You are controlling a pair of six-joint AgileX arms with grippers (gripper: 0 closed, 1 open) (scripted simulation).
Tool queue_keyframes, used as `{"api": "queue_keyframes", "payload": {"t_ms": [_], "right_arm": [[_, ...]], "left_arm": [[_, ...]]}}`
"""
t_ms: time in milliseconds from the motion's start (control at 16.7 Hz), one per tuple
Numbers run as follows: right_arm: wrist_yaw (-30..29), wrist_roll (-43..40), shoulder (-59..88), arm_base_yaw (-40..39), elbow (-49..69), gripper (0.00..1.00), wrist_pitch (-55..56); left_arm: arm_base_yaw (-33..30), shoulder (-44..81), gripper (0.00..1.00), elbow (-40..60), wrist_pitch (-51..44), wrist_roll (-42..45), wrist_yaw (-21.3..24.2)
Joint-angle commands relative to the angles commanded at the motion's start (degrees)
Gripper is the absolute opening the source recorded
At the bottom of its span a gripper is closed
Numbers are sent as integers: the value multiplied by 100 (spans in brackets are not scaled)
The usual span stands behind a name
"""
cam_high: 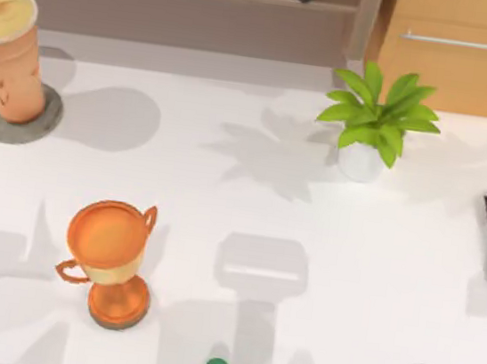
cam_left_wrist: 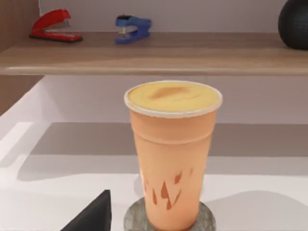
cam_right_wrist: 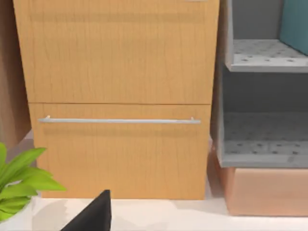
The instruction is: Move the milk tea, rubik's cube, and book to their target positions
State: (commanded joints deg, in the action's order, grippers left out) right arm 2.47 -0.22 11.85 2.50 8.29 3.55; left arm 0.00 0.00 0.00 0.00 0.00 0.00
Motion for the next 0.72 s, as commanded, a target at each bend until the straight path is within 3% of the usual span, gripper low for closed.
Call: {"api": "queue_keyframes", "payload": {"t_ms": [720], "right_arm": [[1122,-1,5773,1219,4009,100,1777]], "left_arm": [[0,0,100,0,0,0,0]]}}
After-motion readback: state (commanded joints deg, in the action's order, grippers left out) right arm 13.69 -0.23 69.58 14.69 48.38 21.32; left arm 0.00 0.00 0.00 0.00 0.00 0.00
